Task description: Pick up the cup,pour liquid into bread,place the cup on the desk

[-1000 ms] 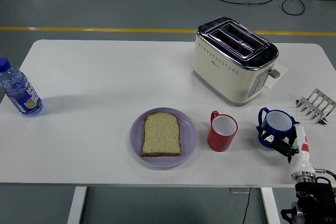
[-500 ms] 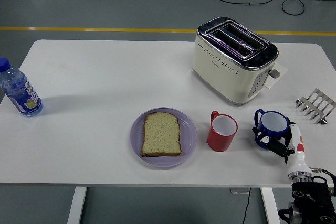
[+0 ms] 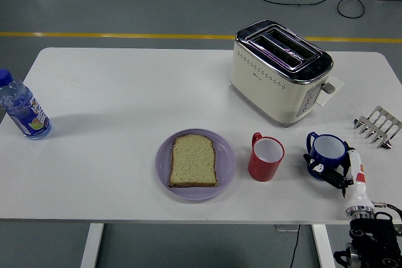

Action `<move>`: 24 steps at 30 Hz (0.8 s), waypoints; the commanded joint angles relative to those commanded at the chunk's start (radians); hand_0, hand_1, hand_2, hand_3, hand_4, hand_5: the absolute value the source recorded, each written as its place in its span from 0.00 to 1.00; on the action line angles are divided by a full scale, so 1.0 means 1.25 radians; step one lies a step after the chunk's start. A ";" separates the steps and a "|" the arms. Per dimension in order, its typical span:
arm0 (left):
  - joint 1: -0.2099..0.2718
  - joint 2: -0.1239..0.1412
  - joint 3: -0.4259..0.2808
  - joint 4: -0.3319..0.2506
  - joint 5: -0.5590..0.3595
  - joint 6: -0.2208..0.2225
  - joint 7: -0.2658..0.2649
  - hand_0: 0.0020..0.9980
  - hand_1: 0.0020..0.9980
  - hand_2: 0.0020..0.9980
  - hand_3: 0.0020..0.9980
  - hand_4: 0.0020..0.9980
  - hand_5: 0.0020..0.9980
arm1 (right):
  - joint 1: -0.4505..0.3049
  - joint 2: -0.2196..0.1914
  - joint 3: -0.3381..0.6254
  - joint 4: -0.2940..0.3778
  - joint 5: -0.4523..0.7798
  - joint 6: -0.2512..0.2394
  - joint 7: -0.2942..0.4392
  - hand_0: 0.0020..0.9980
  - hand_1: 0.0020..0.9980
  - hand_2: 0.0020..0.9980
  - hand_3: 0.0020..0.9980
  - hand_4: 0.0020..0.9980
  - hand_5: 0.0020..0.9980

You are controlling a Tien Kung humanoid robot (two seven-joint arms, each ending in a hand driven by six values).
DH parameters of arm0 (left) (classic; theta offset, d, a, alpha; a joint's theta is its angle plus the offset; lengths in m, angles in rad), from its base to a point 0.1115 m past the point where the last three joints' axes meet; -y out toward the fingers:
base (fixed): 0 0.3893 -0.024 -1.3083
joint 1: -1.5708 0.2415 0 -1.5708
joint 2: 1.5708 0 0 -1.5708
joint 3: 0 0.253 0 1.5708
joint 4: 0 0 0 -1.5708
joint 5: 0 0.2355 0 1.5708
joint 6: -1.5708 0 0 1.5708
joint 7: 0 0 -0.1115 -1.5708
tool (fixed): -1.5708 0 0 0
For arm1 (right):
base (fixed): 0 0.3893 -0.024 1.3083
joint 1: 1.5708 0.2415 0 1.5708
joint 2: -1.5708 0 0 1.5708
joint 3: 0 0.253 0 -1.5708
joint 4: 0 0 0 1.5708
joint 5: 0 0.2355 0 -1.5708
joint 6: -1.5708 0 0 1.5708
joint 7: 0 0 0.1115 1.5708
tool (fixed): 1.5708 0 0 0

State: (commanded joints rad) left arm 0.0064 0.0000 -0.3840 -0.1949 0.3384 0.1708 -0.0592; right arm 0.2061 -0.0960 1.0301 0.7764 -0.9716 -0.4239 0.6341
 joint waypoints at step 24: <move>0.004 0.000 0.010 0.002 -0.003 0.000 0.000 0.65 0.64 0.64 0.53 0.30 0.77 | -0.013 -0.002 0.019 0.007 -0.043 -0.017 -0.006 0.69 0.55 0.75 0.90 0.94 0.12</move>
State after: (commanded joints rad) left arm 0.0110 0.0000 -0.3719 -0.1930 0.3344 0.1707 -0.0587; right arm 0.1904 -0.0981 1.0542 0.7853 -1.0253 -0.4458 0.6268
